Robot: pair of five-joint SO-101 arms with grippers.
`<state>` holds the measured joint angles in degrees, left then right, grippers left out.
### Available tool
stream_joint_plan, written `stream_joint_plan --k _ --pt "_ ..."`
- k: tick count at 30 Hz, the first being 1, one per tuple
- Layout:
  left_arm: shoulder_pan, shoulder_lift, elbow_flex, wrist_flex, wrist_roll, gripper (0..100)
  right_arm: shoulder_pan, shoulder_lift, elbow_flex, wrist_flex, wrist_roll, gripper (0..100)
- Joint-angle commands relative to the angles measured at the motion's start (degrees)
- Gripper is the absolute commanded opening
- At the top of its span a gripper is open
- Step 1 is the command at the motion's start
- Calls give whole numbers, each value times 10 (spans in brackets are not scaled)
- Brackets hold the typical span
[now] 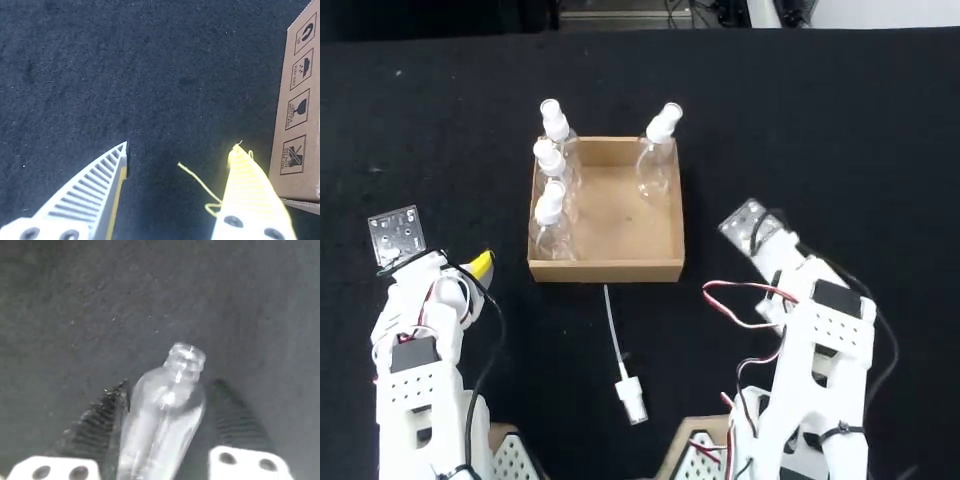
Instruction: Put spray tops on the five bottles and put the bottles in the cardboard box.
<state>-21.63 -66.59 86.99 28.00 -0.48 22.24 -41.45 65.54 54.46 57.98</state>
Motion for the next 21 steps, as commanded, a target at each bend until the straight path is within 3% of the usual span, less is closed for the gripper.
stream_joint_plan --k 1,7,15,21 --pt "6 -9 -4 -11 -4 288 5 2 -63 89 -42 446" --pt "6 -9 -4 -11 -4 288 20 3 -206 237 -117 427" --pt "4 -9 -4 -11 -4 288 63 73 -151 135 -70 345" --pt "7 -9 -4 -11 -4 288 64 199 -190 121 -69 301"
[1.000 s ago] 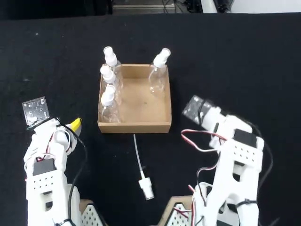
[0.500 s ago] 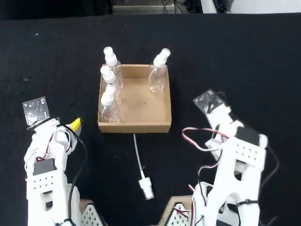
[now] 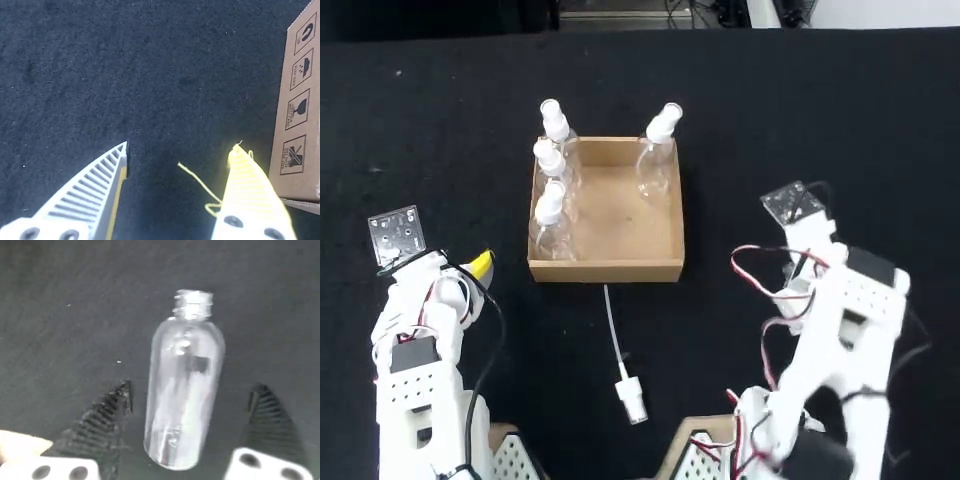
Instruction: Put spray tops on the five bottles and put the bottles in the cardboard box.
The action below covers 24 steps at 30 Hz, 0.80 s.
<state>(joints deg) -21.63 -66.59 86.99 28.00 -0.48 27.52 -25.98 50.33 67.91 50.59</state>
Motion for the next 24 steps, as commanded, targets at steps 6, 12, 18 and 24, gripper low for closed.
stream_joint_plan --k 6,12,18,24 --pt "6 -9 -4 -11 -4 288 17 142 -62 -50 5 301" --pt "6 -9 -4 -11 -4 288 13 167 -64 -76 5 214" --pt "6 -9 -4 -11 -4 288 36 127 -83 -95 2 8" --pt "7 -9 -4 -11 -4 288 111 15 -153 -11 -9 11"
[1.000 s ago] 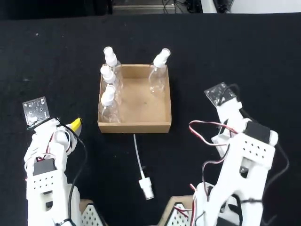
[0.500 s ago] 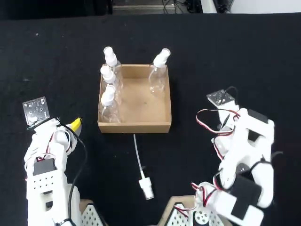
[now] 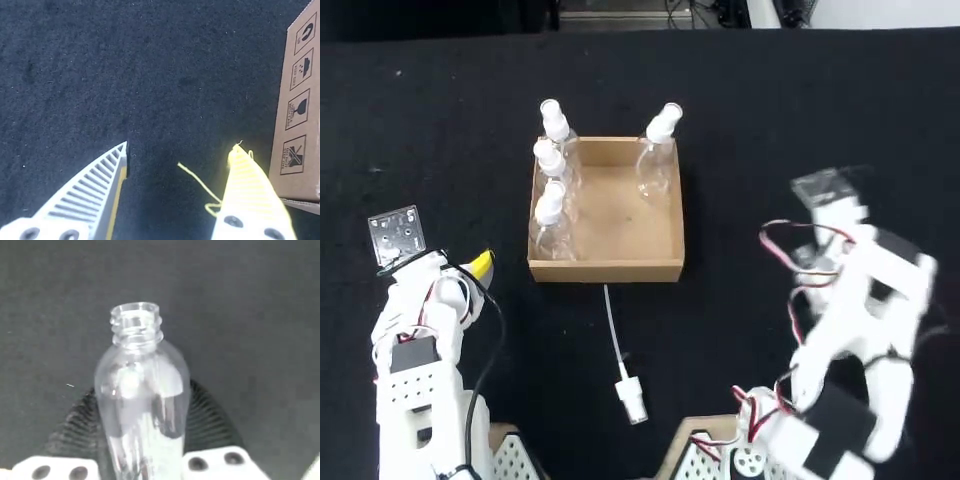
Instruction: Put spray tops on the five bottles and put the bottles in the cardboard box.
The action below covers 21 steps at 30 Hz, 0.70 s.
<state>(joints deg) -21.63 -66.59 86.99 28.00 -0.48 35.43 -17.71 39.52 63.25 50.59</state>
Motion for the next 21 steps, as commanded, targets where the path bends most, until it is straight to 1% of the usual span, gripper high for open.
stream_joint_plan --k 1,5,9,11,13,15,21 --pt "7 -9 -4 -11 -4 288 36 -87 -44 40 -26 11" --pt "7 -9 -5 -11 -4 288 35 -156 -38 47 -120 11" --pt "1 -9 -13 -4 -4 288 -22 -222 -36 51 -202 11" --pt "5 -9 -41 26 -33 288 -59 -249 -30 60 -234 11" --pt "9 -9 -97 99 -79 288 -89 -272 -22 73 -255 11" --pt "33 -3 -163 186 -130 288 -105 -292 -8 75 -265 11" --pt "110 -9 -354 497 -394 288 -106 -326 28 74 -261 11"
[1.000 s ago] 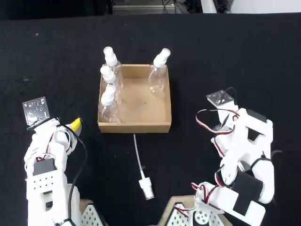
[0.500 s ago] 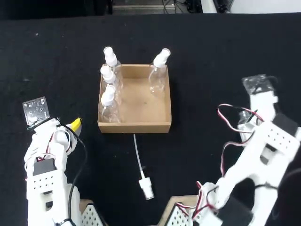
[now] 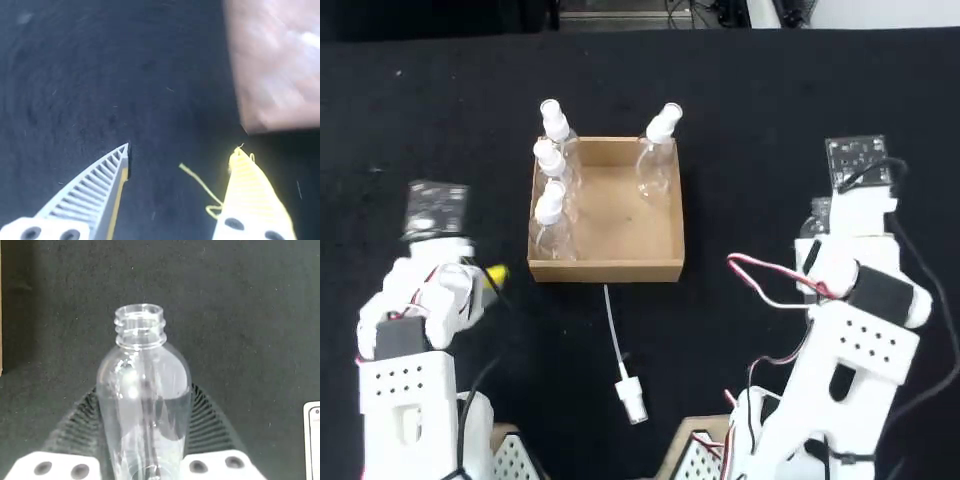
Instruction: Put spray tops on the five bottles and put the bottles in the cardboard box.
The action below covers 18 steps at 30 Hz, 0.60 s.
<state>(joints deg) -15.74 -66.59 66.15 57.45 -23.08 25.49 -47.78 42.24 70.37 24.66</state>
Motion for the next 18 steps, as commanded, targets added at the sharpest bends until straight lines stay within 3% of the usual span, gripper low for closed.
stream_joint_plan --k 1,4,8,13,18 --pt "64 -9 -174 244 -204 288 -1 -26 2 3 -2 11" --pt "113 -9 -240 339 -277 288 22 -24 -7 3 -2 11" --pt "221 -3 -270 407 -301 288 69 -23 -20 3 -2 11" --pt "367 -2 -226 411 -295 288 138 -24 -24 3 0 11" --pt "465 -2 -168 352 -274 288 204 -23 -24 3 53 11"
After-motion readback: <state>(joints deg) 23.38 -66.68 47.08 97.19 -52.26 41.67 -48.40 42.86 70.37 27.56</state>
